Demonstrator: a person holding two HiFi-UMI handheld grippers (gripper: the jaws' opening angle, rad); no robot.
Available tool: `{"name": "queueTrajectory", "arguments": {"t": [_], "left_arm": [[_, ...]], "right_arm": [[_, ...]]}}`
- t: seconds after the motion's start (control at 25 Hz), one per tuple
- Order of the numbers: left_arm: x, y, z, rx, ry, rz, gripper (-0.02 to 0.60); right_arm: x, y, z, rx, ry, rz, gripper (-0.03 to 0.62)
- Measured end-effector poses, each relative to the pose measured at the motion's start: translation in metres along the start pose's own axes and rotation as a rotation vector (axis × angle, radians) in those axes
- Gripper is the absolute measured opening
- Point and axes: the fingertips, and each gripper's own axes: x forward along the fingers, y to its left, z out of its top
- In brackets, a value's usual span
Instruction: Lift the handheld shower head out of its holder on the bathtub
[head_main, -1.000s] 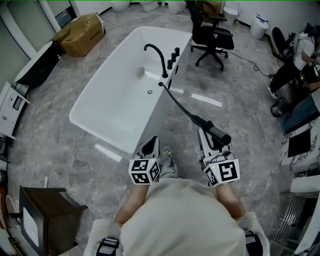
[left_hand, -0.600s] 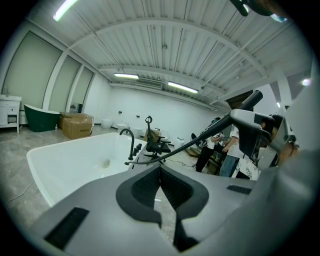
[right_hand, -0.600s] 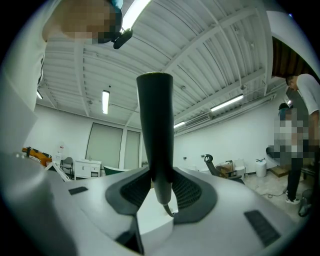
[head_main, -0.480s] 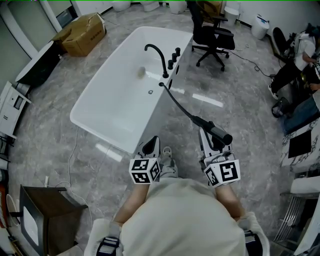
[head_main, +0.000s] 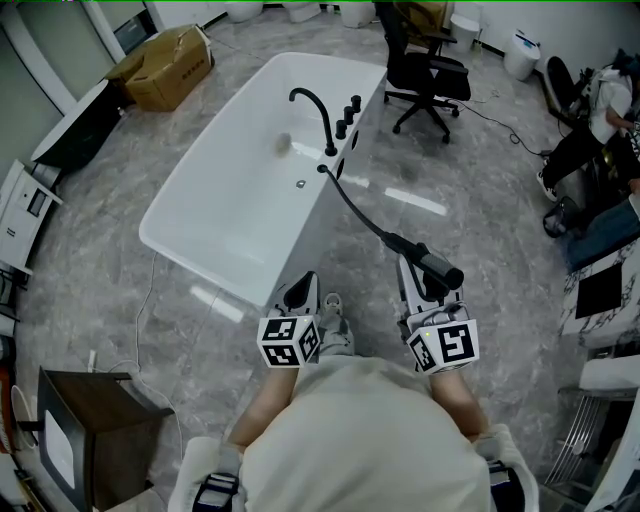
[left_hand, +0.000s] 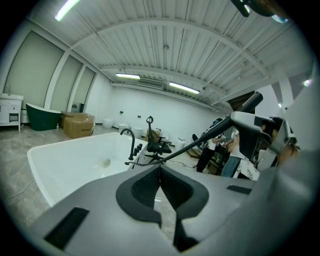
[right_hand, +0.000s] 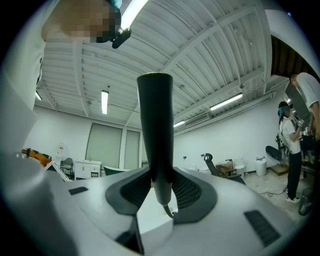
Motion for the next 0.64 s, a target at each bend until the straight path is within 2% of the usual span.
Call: {"name": "queueTrajectory", "arguments": {"t": [0.64], "left_arm": [[0.0003, 0.0039, 0.0022, -0.002, 0.005, 0.011, 0.021]], "right_arm": [[0.0038, 0.0002, 0.0045, 0.007, -0.008, 0.01, 0.143]]}}
